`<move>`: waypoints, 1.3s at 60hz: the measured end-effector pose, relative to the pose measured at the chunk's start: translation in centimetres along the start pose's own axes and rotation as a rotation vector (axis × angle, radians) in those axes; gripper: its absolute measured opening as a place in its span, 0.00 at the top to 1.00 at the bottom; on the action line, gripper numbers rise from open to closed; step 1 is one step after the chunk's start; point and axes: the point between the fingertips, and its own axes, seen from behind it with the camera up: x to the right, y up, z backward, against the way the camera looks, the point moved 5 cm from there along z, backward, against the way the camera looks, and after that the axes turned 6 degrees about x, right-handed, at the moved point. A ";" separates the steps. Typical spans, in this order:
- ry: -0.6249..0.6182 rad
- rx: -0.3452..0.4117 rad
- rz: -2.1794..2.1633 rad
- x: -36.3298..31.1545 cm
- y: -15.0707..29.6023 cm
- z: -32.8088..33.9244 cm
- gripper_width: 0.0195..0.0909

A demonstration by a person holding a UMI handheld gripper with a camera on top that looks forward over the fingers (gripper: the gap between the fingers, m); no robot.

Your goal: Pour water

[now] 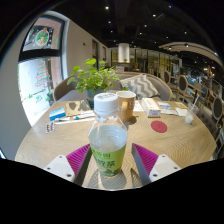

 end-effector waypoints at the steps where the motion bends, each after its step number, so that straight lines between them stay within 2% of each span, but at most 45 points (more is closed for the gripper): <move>1: 0.000 0.002 0.000 0.0 0.0 -0.2 0.20; 7: 0.029 0.025 0.011 -0.6 0.1 -1.0 0.52; 14: 0.031 0.046 0.034 -0.7 0.3 -1.0 0.58; 22: 0.013 0.043 0.021 -0.8 0.3 -1.1 0.71; 29: 0.019 0.034 0.002 -1.6 1.5 -1.1 0.73; 34: 0.042 0.051 -0.031 -2.5 4.0 -1.1 0.73; 42: 0.108 0.107 -0.152 -4.7 10.3 -1.3 0.73; 53: 0.285 0.159 -0.528 -7.1 19.5 -4.0 0.73; 63: 0.455 0.102 -0.992 -7.6 23.9 -9.6 0.74; 78: 0.540 -0.006 -1.560 -5.7 24.9 -16.9 0.73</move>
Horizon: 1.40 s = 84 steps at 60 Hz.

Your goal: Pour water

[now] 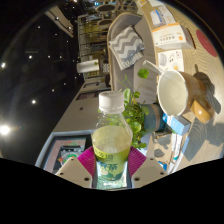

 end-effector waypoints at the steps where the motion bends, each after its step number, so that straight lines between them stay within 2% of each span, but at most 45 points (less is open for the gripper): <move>1: 0.002 0.001 -0.037 0.4 0.1 -0.7 0.74; 13: 0.000 0.013 -0.377 3.4 2.0 -2.6 0.74; 27: -0.028 -0.008 -0.388 4.4 1.9 -2.6 0.74; 43: -0.054 -0.047 0.058 -0.4 1.0 0.9 0.74; 50: -0.046 -0.011 0.387 -4.7 2.3 4.0 0.73; 62: -0.069 0.108 0.902 -10.4 7.4 9.5 0.73; 71: -0.150 0.182 1.208 -10.1 13.4 11.9 0.73; 77: -0.229 0.190 1.376 -7.1 17.7 12.8 0.73; 84: -0.325 0.154 1.529 -1.4 21.9 13.4 0.73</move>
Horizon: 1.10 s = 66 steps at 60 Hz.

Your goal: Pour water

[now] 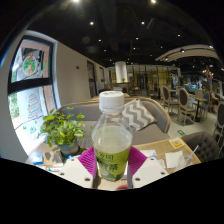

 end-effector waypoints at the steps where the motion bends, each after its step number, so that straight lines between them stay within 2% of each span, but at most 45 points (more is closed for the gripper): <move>1: -0.004 -0.011 0.014 0.4 -0.7 -0.1 0.73; 5: -0.006 -0.051 0.063 2.1 -4.5 -1.2 0.73; 15: 0.004 -0.134 0.096 4.1 -10.8 -1.8 0.73; 28: 0.010 -0.178 0.094 5.0 -15.1 -2.2 0.73; 35: 0.026 -0.142 0.114 4.9 -14.9 -2.1 0.72; 42: 0.028 -0.143 0.106 4.9 -14.9 -2.1 0.60; 47: 0.021 -0.180 0.109 5.0 -15.0 -1.9 0.52; 51: 0.008 -0.226 0.116 5.1 -15.1 -1.3 0.32; 55: 0.010 -0.235 0.105 4.7 -14.4 -0.2 0.08; 56: 0.007 -0.237 0.102 4.7 -14.3 0.2 0.05; 58: -0.003 -0.244 0.101 4.7 -13.9 1.1 0.10; 62: -0.028 -0.252 0.106 4.6 -12.9 3.3 0.07; 66: -0.037 -0.265 0.114 4.2 -11.9 6.0 0.07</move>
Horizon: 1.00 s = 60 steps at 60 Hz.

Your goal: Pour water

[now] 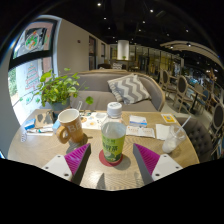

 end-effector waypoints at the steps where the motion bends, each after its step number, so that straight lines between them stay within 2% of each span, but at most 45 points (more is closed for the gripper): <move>1: -0.004 -0.007 0.001 -0.1 0.0 0.8 0.07; 11: -0.043 -0.082 -0.003 -0.9 -0.3 10.0 0.08; 25: -0.056 -0.091 -0.011 -1.8 0.1 19.0 0.08; 34: -0.048 -0.108 -0.025 -1.9 0.0 21.1 0.08; 60: -0.037 -0.094 0.013 -3.2 1.0 22.1 0.08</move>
